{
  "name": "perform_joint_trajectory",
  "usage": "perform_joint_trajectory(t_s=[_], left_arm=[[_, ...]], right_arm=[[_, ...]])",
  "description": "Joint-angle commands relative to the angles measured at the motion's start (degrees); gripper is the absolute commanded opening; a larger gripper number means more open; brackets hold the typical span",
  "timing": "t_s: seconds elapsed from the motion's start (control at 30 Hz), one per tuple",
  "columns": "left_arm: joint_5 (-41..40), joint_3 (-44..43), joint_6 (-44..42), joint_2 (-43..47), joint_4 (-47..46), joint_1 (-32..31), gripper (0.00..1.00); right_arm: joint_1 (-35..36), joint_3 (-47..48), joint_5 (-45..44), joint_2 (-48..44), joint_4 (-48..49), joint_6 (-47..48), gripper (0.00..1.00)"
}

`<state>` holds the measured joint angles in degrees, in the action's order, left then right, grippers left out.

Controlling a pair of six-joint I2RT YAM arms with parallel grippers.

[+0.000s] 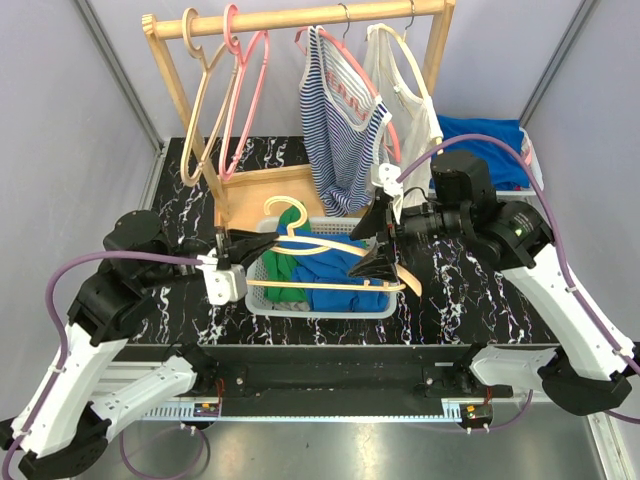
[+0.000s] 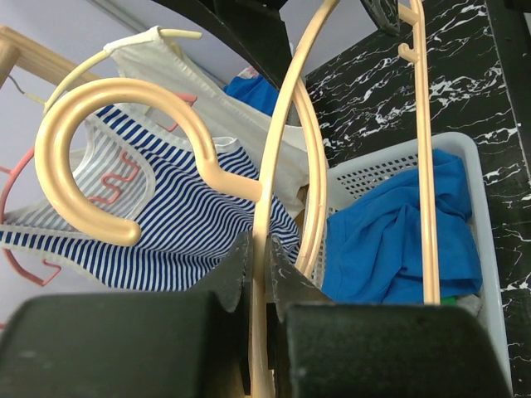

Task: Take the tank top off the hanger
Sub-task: Place the hanger at the clothesline.

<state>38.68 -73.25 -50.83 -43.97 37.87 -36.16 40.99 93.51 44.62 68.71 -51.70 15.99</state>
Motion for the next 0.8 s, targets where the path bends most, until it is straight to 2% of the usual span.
perform_joint_trajectory(t_s=[0.0,0.07,0.13,0.23,0.27,0.3,0.4,0.43,0.5,0.53,0.6,0.7,0.77], left_arm=[[3.95,-2.16,-1.29,-0.51,-2.01,0.04,0.00],[3.95,-1.98,-1.64,-0.60,-2.01,0.04,0.00],[3.95,-2.07,-2.17,-0.77,-2.01,0.04,0.00],[4.04,-2.24,-2.61,-1.12,-2.01,0.04,0.00],[4.04,-2.42,-2.78,-1.30,-2.01,0.04,0.00],[3.95,-2.51,-3.05,-1.30,-2.09,-0.05,0.00],[3.17,-2.42,-4.02,-1.39,-2.97,-0.05,0.00],[2.73,-2.33,-3.32,-1.30,-3.58,-0.05,0.00],[0.98,-2.07,-1.83,-1.21,-6.03,-0.05,0.11],[0.27,-1.81,-0.77,-1.04,-6.92,-0.05,0.29],[-2.10,-0.84,-0.33,-0.07,-10.25,-0.05,0.40],[-6.40,0.21,1.87,1.77,-15.17,-0.05,0.75],[-8.43,1.01,2.49,3.27,-17.20,-0.05,0.87]], right_arm=[[0.32,3.07,5.04,0.81,1.96,-0.43,0.76],[0.32,3.34,5.65,1.34,1.78,-0.52,0.64],[0.32,3.43,5.74,1.43,1.69,-0.78,0.59],[0.32,3.60,5.74,1.52,1.69,-1.13,0.44],[0.32,3.78,5.65,1.60,1.69,-1.31,0.38],[0.32,3.87,5.39,1.61,1.43,-1.48,0.25],[0.32,4.31,4.43,1.52,0.55,-2.10,0.00],[0.32,4.39,3.55,1.17,0.29,-2.36,0.00],[0.32,4.66,2.32,0.29,0.11,-3.41,0.00],[0.40,4.75,0.05,-0.06,0.02,-3.85,0.00],[0.32,5.45,-3.12,-0.68,-0.41,-5.26,0.00],[0.32,7.03,-10.41,-2.17,-2.26,-6.75,0.00],[0.23,8.87,-15.95,-2.09,-4.19,-7.37,0.00]])
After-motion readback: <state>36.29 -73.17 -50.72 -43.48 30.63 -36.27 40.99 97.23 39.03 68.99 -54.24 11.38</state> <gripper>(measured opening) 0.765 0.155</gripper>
